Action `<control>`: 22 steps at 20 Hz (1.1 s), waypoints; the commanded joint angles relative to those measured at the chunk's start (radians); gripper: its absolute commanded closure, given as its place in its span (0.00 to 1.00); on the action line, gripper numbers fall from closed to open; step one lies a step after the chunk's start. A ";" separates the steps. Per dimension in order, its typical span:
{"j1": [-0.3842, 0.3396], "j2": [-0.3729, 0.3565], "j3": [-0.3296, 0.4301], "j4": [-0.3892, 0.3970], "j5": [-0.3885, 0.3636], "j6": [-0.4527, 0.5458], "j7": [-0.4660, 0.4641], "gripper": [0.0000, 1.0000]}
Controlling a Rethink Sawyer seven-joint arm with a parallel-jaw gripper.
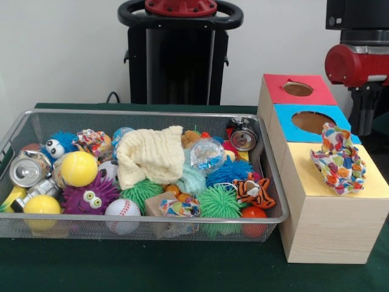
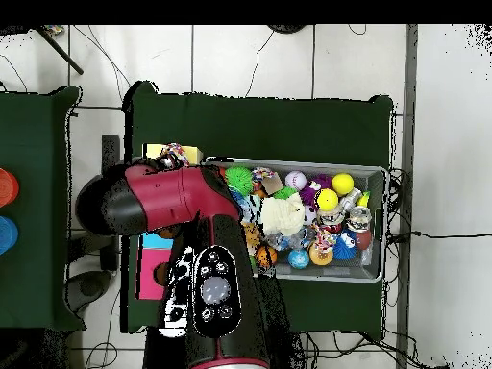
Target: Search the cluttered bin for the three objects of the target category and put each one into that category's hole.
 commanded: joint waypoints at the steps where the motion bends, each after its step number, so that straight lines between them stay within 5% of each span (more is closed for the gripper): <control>1: -0.028 0.071 0.070 -0.001 -0.040 0.039 0.022 1.00; 14: -0.015 0.073 0.031 0.047 -0.003 -0.029 0.138 1.00; 22: -0.012 0.074 0.021 0.050 -0.016 -0.022 0.129 1.00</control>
